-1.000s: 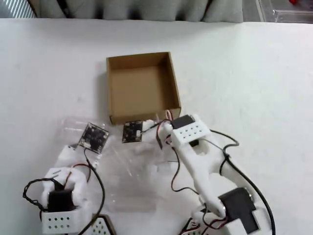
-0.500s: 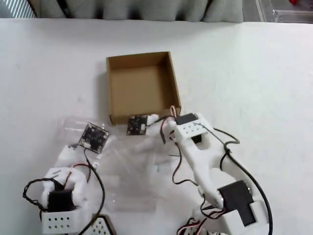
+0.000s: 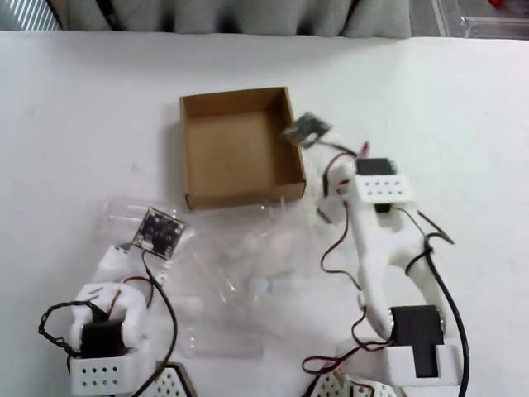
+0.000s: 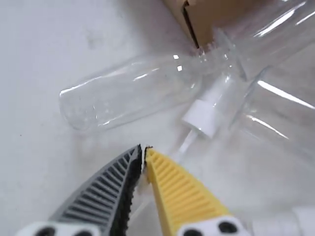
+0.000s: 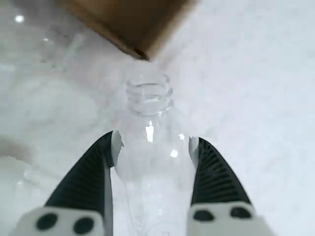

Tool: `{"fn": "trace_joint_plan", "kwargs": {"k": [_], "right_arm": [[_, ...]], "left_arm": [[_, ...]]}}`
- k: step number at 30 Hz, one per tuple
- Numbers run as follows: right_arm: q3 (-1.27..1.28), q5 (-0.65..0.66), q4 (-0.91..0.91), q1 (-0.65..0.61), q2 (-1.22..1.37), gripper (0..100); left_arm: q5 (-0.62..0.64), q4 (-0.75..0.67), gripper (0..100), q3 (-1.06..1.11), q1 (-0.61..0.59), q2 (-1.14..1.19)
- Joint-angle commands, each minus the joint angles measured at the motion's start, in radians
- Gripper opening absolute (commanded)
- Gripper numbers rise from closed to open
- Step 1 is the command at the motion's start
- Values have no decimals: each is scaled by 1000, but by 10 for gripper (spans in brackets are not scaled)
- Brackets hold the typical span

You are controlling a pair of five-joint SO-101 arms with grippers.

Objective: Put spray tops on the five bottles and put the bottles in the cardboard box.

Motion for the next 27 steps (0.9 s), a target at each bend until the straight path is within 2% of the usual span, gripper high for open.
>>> {"fn": "trace_joint_plan", "kwargs": {"k": [1,5,13,20,25,27], "right_arm": [[-68,-163,65,97,-22,17],[-64,-275,131,188,-22,17],[32,-313,81,410,-113,17],[212,-144,-53,605,-278,21],[269,-25,-176,711,-259,29],[270,2,-182,728,-220,75]], "left_arm": [[-8,-31,24,-2,15,-5],[-9,-31,24,-2,15,-5],[-9,-31,24,-2,15,-5],[-9,-31,24,-2,15,-5],[-9,-31,24,-2,15,-5],[-9,-31,24,-2,15,-5]]}}
